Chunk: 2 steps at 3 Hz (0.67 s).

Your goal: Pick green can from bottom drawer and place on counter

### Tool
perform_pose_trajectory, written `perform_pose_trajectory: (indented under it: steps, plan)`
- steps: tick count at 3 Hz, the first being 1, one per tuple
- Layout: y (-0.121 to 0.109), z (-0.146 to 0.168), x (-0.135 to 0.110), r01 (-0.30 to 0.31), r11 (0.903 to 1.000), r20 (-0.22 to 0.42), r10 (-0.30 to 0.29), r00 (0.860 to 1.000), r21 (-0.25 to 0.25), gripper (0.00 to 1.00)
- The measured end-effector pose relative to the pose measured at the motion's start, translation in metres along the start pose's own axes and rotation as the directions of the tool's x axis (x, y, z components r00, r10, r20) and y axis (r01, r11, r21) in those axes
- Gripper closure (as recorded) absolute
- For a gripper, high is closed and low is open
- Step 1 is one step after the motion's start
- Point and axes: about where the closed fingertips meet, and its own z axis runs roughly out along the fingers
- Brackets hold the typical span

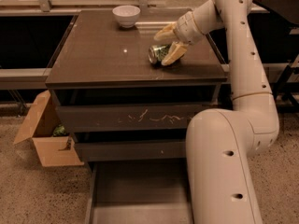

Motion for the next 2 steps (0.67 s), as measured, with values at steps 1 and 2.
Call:
perform_pose_trajectory:
  steps: [1, 2]
  plan:
    - [-0.0022, -0.003, 0.0018, -0.005, 0.9999, -0.007, 0.005, 1.0, 0.011, 0.0]
    - [-0.0045, -0.0095, 0.0042, -0.008, 0.9996, -0.013, 0.009, 1.0, 0.028, 0.0]
